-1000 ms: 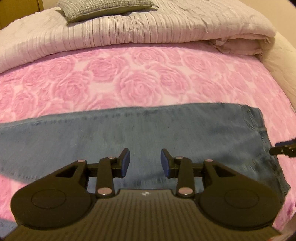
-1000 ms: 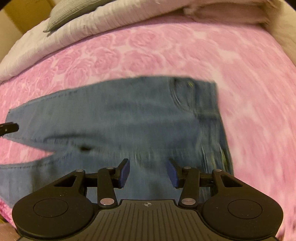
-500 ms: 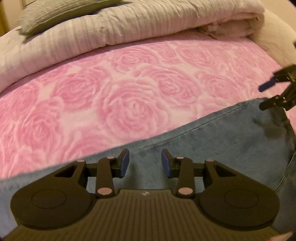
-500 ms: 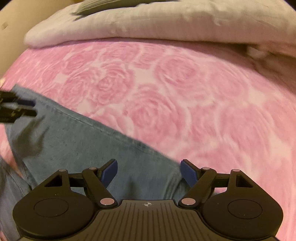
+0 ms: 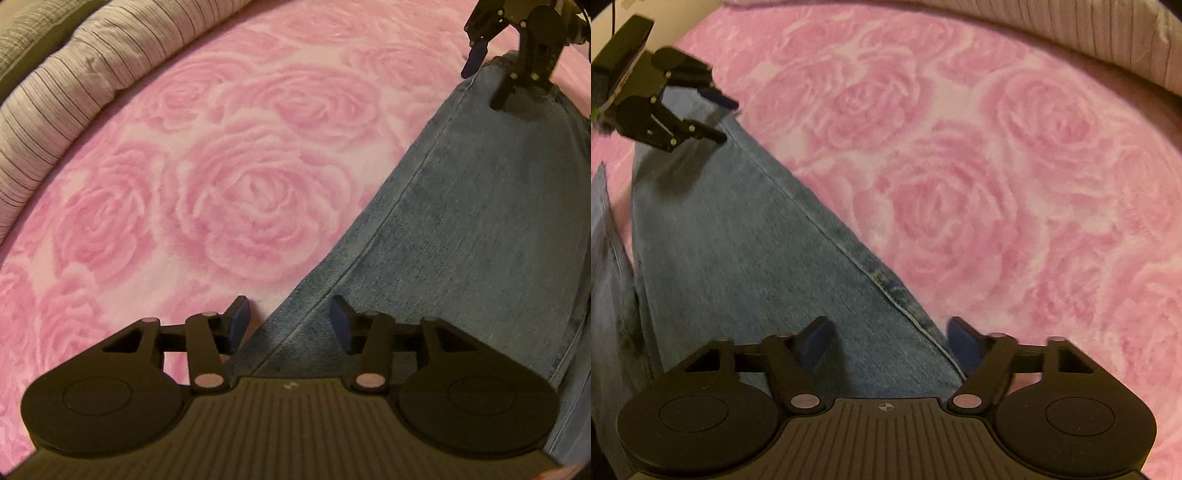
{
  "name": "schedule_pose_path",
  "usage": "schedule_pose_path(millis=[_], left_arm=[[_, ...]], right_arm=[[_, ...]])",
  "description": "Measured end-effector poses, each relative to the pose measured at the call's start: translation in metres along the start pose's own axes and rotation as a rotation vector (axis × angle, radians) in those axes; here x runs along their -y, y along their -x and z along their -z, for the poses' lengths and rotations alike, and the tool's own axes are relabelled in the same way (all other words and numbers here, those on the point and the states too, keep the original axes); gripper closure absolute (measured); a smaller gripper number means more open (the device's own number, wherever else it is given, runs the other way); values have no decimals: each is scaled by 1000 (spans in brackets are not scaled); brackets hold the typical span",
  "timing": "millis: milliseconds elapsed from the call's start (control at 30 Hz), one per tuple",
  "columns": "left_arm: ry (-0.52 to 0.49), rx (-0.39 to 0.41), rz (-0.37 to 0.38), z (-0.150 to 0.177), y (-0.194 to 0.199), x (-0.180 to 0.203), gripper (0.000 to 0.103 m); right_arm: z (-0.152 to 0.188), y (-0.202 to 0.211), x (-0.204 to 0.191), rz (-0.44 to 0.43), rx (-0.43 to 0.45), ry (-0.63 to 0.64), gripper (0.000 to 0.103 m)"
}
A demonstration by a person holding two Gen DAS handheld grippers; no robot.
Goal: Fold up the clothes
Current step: 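Grasp the jeans with both grippers and fold one leg over the other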
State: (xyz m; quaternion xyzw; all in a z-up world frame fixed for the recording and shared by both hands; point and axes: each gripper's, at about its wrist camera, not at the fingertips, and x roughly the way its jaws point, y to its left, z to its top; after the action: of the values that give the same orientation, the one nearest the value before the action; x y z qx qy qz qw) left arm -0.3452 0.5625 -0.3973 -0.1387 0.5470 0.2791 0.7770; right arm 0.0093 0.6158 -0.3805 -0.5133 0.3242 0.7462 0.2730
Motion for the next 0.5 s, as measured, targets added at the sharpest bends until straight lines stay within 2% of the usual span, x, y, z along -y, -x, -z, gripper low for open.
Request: schedule_pose_path(millis=[33,67,133,200,233,367,500], left_arm=[[-1,-2,13,0,-1,-2,64],[-17,1,26,0,0,0,75],[-49,9,53,1,3,5,88],[-107,11,6,4,6,16,95],[-136,11,-18,5,8,21,98],[-151,77,-144,7,34,39,99],[-117,186,-335,19,87,73,99]], right_arm=[[-1,1,2,1,-7,-1,53],[-3,2,5,4,-12,-6,60],[-4,6,10,10,-17,-11,78],[-3,10,8,14,-16,-2,87],[-2,13,3,27,-13,14,90],[5,30,-27,140,32,75,93],[23,69,-70,300,157,93,95]])
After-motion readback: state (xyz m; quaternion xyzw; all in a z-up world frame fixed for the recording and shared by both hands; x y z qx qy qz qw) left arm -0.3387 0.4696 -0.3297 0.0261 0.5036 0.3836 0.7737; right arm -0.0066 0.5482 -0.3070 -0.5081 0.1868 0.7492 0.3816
